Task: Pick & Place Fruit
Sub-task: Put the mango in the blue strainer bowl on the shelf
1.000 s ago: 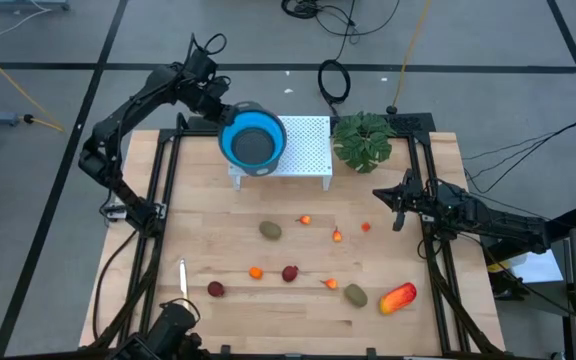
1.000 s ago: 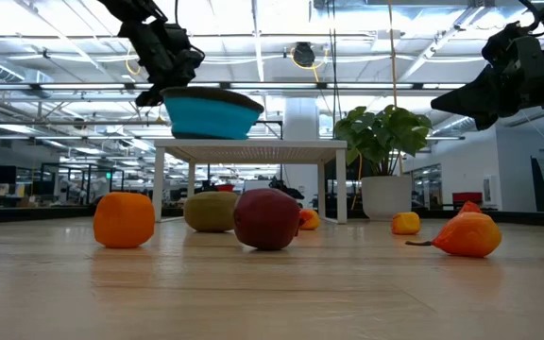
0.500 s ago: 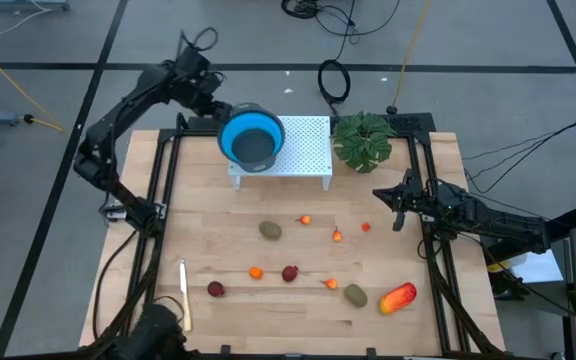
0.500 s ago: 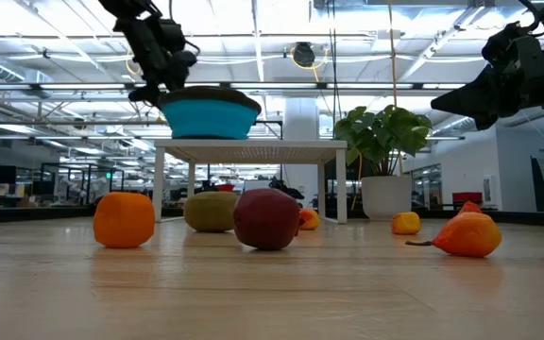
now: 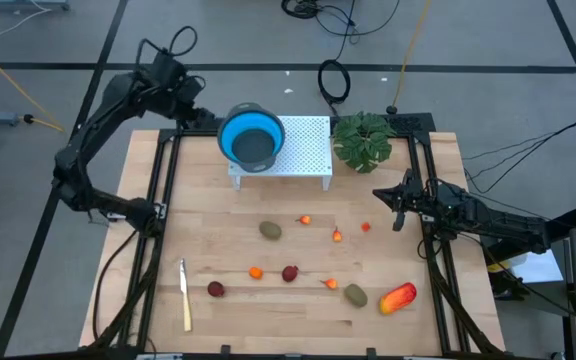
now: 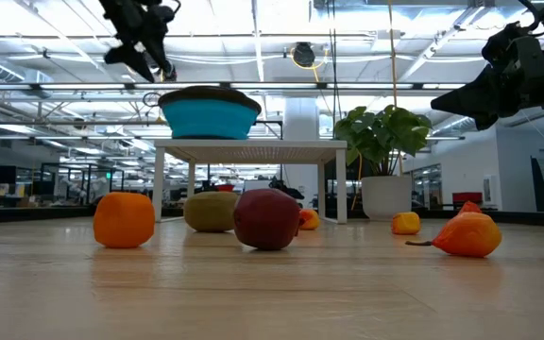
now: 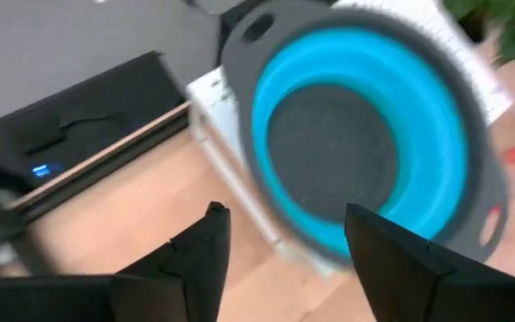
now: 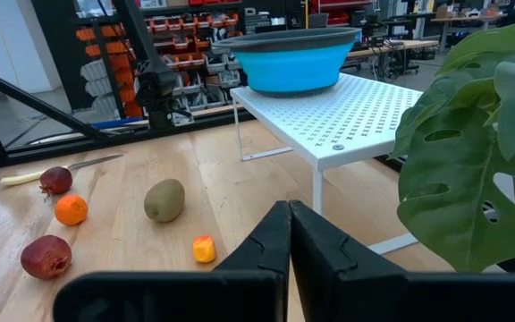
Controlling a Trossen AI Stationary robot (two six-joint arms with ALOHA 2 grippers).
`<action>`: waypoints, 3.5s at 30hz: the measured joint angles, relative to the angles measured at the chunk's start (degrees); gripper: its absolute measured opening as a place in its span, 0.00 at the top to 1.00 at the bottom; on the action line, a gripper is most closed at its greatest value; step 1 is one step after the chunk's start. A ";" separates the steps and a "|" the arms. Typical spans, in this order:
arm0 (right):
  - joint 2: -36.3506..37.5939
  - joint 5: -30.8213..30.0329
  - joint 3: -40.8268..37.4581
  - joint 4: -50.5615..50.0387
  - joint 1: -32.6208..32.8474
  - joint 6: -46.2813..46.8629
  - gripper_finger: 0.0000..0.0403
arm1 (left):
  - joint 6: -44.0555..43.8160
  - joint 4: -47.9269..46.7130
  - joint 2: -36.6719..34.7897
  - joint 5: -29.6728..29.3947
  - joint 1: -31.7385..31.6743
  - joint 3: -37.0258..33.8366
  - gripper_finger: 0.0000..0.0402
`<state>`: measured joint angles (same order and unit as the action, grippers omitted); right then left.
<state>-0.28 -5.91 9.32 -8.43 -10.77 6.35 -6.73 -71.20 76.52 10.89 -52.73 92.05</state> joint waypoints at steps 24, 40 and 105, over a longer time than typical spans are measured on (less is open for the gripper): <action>0.01 0.00 0.00 0.00 0.00 0.01 0.99 | -6.19 -5.13 -8.78 -8.52 17.96 -0.02 0.98; -0.01 1.43 0.01 0.04 -0.02 6.41 0.99 | -14.68 -3.61 -8.78 -16.58 32.67 -0.02 0.99; -46.61 8.54 34.24 -3.74 21.34 4.31 1.00 | -16.23 49.30 -48.65 -28.92 65.57 -66.90 1.00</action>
<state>-46.89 2.63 43.56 -12.16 10.57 10.66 -22.96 -21.89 27.87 -18.02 12.84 25.15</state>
